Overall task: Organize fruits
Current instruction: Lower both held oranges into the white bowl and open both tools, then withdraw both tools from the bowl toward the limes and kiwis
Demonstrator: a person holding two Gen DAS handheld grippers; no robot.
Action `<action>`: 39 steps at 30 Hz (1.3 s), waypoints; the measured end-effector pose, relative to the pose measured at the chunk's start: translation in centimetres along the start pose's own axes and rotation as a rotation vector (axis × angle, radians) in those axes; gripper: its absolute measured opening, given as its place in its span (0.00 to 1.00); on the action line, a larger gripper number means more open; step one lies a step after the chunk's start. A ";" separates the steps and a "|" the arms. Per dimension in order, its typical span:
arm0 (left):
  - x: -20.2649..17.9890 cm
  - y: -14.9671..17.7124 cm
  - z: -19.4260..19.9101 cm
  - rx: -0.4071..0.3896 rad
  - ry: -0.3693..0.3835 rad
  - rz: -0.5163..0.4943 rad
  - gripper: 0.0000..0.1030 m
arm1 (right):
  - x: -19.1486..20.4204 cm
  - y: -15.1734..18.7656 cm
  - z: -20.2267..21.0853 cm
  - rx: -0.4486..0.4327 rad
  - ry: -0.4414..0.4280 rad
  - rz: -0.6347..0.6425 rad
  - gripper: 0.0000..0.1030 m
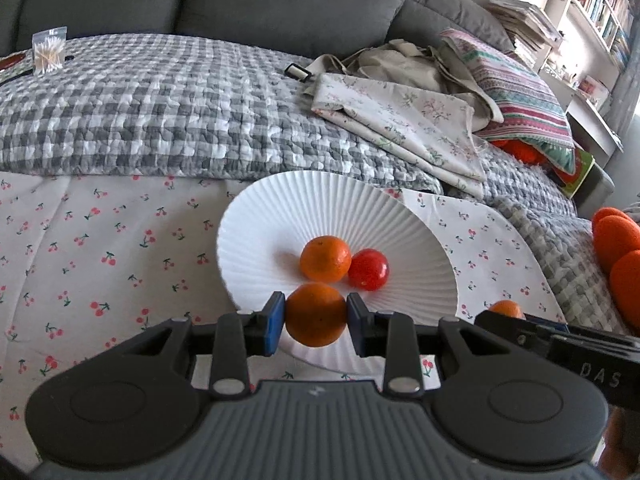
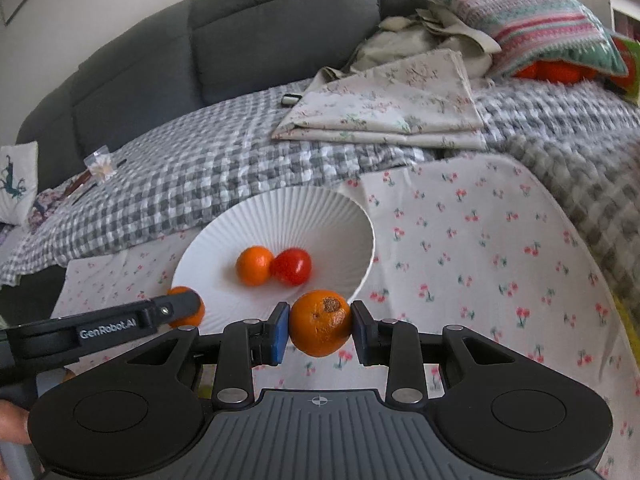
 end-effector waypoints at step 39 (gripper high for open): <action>1.8 -1.4 -0.3 -0.044 -0.043 0.000 0.66 | 2.2 -0.5 -3.3 0.003 0.048 0.157 0.65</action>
Point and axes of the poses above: each gripper's, at about its wrist camera, not at the fingertips, and z roughly against the way its jaws point, x to its left, y to its underside, the point moved 8 cm from there along -z, roughly the way its jaws point, and after that the axes turned 10 degrees about -z, right-handed, at the moved point
